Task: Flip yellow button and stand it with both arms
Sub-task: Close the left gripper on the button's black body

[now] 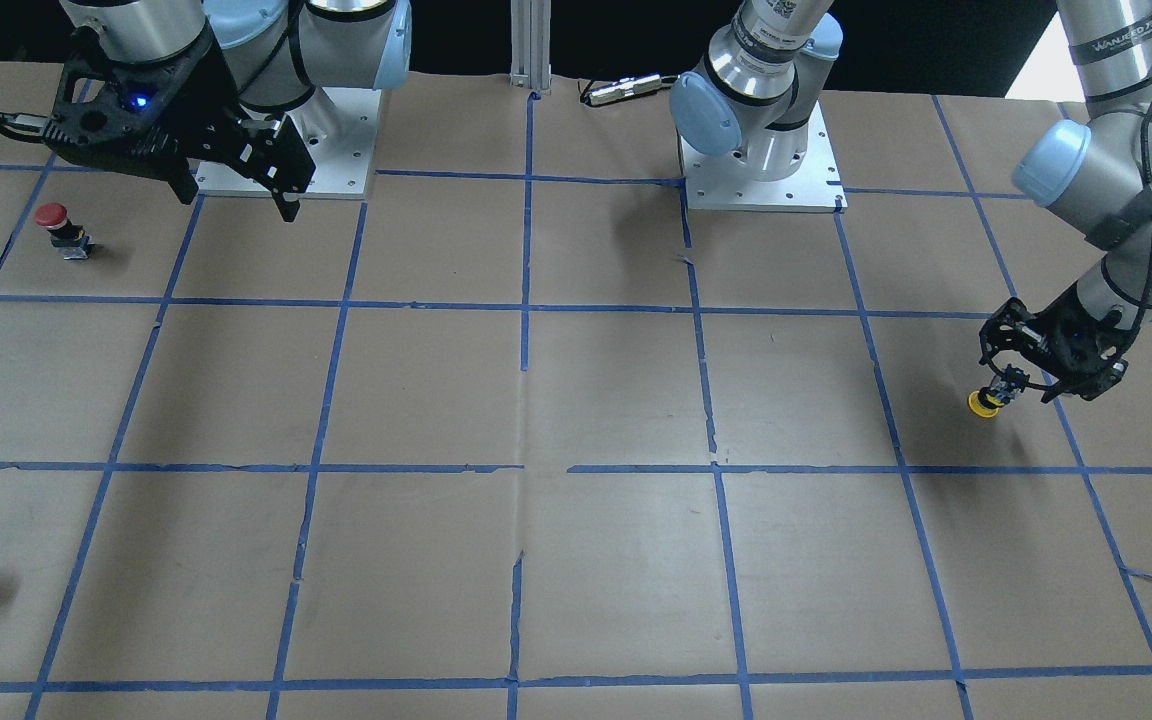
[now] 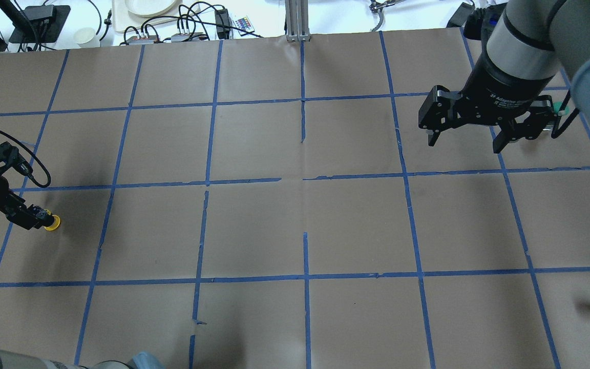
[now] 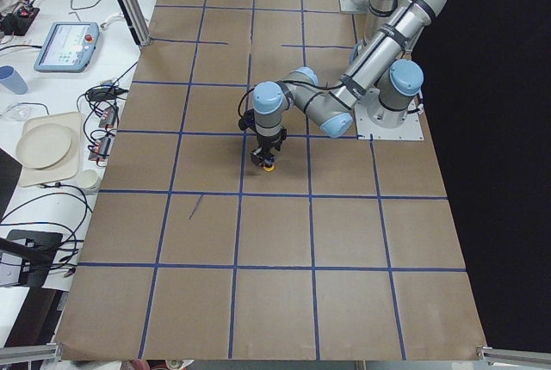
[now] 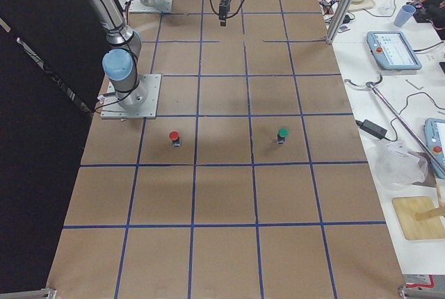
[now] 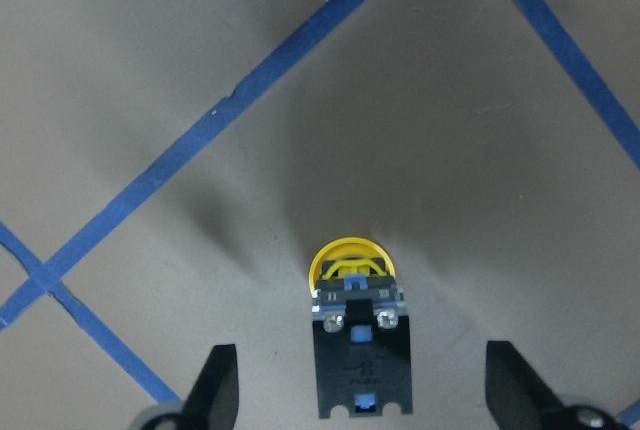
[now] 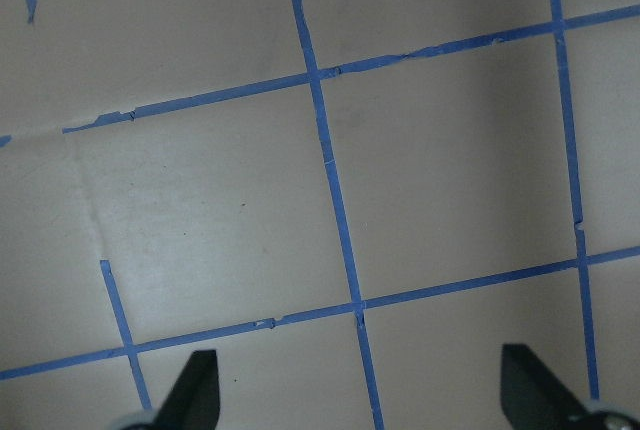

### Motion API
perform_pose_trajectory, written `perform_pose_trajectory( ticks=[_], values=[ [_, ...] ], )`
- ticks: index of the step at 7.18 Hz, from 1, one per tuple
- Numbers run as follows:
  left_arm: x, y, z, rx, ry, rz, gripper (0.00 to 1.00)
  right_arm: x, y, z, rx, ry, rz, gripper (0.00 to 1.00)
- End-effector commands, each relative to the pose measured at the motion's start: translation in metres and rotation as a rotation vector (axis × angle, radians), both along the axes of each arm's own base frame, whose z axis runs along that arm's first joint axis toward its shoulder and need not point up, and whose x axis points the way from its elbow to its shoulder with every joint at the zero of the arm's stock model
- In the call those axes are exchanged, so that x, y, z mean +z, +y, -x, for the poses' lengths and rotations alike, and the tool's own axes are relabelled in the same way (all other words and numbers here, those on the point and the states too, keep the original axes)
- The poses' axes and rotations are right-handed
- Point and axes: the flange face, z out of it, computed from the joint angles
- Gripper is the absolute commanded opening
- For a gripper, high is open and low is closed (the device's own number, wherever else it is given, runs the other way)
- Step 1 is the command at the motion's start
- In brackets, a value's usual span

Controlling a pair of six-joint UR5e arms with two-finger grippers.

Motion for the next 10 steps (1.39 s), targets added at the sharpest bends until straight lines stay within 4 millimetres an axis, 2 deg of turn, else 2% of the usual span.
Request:
perform_pose_trajectory(
  ticks=[1,3,7,8,10],
  values=[
    [-0.0017,-0.0001,0.0001,0.002,0.004,-0.001,0.88,-0.0059,0.0026,-0.0002,-0.001,0.001,-0.016,1.00],
    [-0.0016,0.0004,0.0005,0.002,0.004,-0.001,0.85,-0.0120,0.0062,0.0003,-0.001,0.005,-0.050,1.00],
    [-0.0010,-0.0001,0.0003,0.002,0.004,0.001,0.68,-0.0132,0.0074,0.0006,-0.001,0.008,-0.055,1.00],
    [-0.0016,-0.0003,0.0001,0.002,0.004,0.001,0.57,-0.0137,0.0067,0.0009,-0.001,0.011,-0.055,1.00],
    [-0.0003,-0.0021,0.0014,-0.001,0.018,0.017,0.20,-0.0134,0.0064,0.0009,-0.001,0.011,-0.052,1.00]
  ],
)
